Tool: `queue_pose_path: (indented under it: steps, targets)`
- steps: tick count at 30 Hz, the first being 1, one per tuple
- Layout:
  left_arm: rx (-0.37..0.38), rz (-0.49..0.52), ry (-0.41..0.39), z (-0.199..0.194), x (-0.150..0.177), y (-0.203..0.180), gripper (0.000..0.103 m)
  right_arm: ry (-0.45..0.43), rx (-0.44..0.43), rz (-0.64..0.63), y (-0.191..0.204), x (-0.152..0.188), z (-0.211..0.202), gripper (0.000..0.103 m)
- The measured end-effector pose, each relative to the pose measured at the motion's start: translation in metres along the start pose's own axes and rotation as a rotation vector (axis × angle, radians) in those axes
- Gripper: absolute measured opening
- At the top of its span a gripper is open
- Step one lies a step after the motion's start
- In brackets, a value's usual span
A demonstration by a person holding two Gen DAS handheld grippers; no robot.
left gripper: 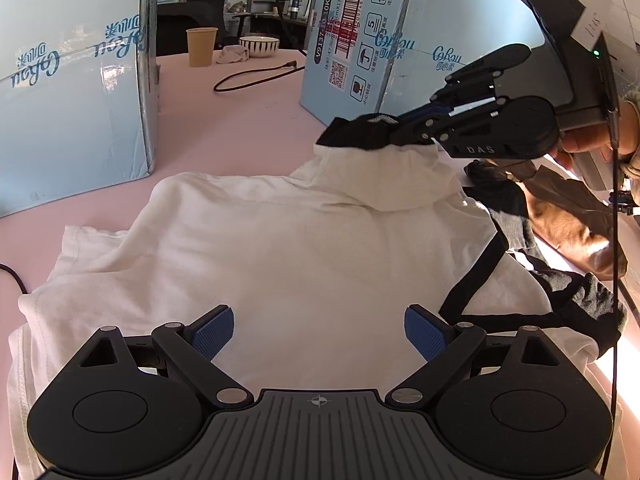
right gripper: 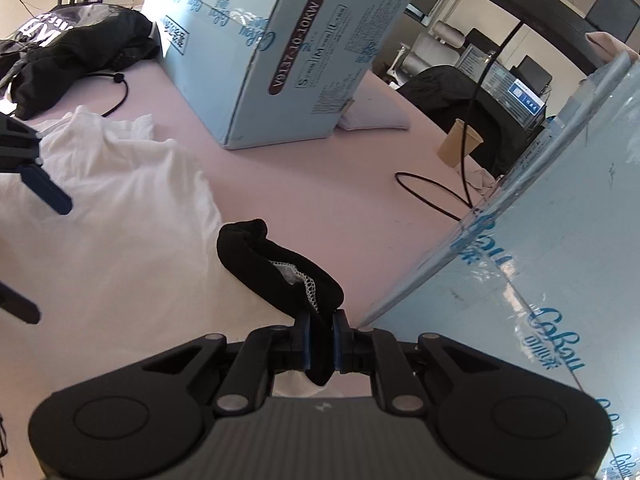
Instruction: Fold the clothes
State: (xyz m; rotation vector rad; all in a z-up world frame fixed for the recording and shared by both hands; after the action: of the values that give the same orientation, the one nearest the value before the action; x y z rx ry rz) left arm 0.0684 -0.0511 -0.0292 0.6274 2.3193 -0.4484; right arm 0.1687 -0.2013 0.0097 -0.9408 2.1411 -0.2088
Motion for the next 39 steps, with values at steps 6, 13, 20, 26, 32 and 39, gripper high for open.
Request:
queue_pose_path:
  steps: [6, 13, 20, 26, 32, 39]
  targets:
    - [-0.021, -0.019, 0.001, 0.002, -0.003, 0.004, 0.094, 0.012, 0.059, -0.037, -0.006, -0.002, 0.025, 0.012]
    - [-0.023, -0.045, -0.004, 0.001, -0.006, 0.009, 0.094, 0.033, 0.050, -0.037, -0.006, -0.004, 0.050, 0.012]
    - [-0.031, -0.065, -0.006, -0.003, -0.003, 0.012, 0.094, 0.059, 0.078, -0.057, -0.003, -0.008, 0.072, 0.010]
    - [-0.038, -0.076, -0.002, -0.007, 0.001, 0.012, 0.094, 0.077, 0.127, -0.106, 0.004, -0.006, 0.081, 0.011]
    - [-0.043, -0.089, 0.002, -0.016, 0.004, 0.013, 0.095, 0.083, 0.172, -0.180, 0.014, -0.007, 0.086, 0.021]
    - [-0.073, -0.131, 0.015, -0.025, 0.001, 0.022, 0.095, -0.008, 0.108, -0.053, 0.005, -0.026, 0.044, 0.064]
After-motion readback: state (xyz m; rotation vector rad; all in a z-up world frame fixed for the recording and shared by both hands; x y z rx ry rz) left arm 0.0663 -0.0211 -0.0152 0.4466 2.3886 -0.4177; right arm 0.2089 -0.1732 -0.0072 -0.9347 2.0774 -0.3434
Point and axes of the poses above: each gripper's, at about its wrist camera, not at the fingertips, and z roughly the way its jaws point, y to its left, x to its underside, the point moved 8 cm from there along z, roughly the way its jaws point, and after that the axes turned 2 degrees about z, right-handed, at the moved point
